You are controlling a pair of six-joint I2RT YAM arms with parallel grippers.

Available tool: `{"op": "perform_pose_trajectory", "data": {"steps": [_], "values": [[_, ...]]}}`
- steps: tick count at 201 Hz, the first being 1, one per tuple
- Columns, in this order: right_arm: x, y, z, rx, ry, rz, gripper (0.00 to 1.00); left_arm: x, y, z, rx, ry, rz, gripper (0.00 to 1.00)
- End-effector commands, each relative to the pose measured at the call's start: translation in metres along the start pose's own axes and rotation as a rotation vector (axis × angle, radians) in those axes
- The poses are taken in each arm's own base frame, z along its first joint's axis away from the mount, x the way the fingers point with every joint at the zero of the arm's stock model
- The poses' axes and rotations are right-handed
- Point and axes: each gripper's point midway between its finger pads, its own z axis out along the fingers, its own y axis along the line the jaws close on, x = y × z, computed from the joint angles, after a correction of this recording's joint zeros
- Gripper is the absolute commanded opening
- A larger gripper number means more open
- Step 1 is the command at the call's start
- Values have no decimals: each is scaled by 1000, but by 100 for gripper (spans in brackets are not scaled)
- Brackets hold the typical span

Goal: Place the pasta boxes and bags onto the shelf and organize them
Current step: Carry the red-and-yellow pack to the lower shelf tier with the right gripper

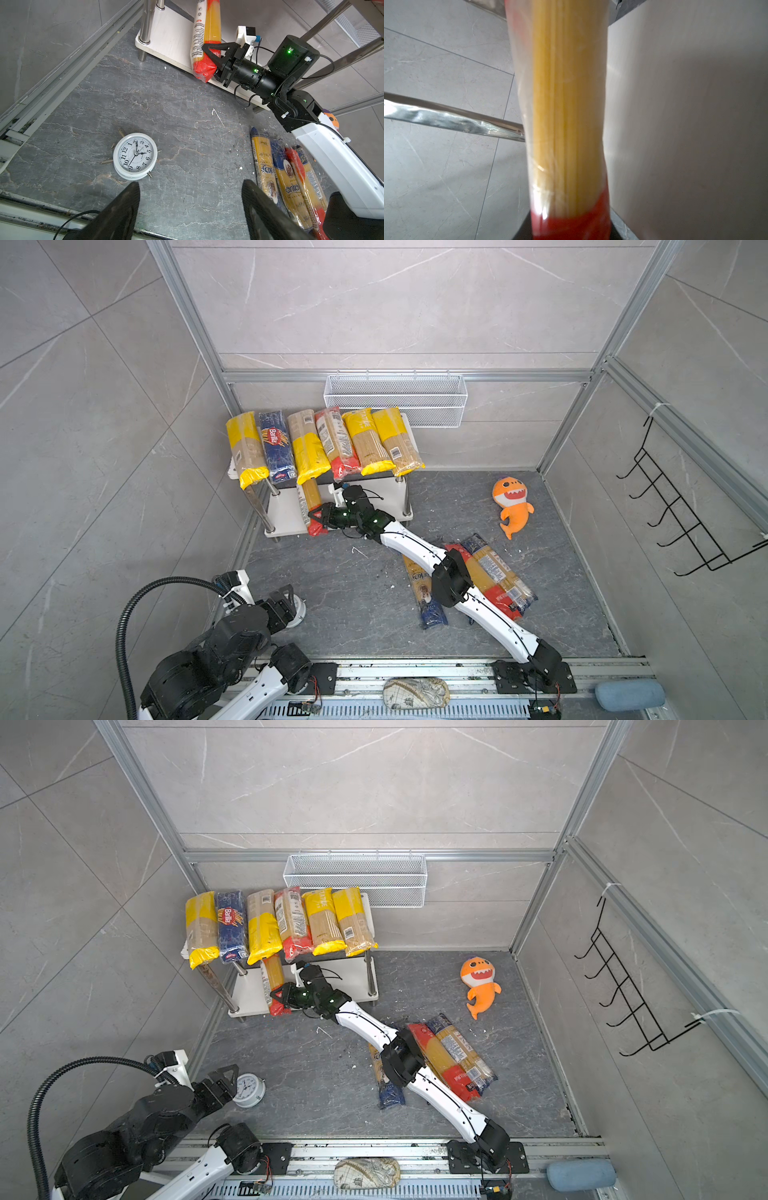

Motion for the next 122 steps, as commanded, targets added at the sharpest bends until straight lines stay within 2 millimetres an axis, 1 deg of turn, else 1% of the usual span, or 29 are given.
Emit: {"op": "perform_pose_trajectory", "data": {"steps": [1, 18, 41, 56, 64, 77, 107, 117, 122], "values": [[-32, 64, -18, -97, -104, -136, 6, -11, -1, -4, -15, -35, -12, 80], [-25, 60, -16, -69, -90, -138, 8, -11, -2, -3, -12, -36, -11, 80], [-21, 56, -13, -47, -84, -137, 12, -11, -2, -4, -4, -39, -15, 80], [-19, 57, -12, -42, -84, -135, 22, -12, 1, -7, 2, -45, -28, 80], [-17, 59, -12, -44, -83, -135, 25, -12, 2, -8, 5, -48, -33, 80], [-17, 60, -11, -46, -87, -134, 37, -13, 5, -11, 9, -53, -42, 80], [-16, 62, -9, -61, -98, -99, 59, -15, 10, -16, 13, -61, -53, 80], [-16, 62, -8, -64, -103, -84, 75, -15, 10, -18, 15, -63, -54, 80], [-17, 61, -8, -64, -106, -77, 78, -15, 11, -18, 16, -63, -54, 80]]}}
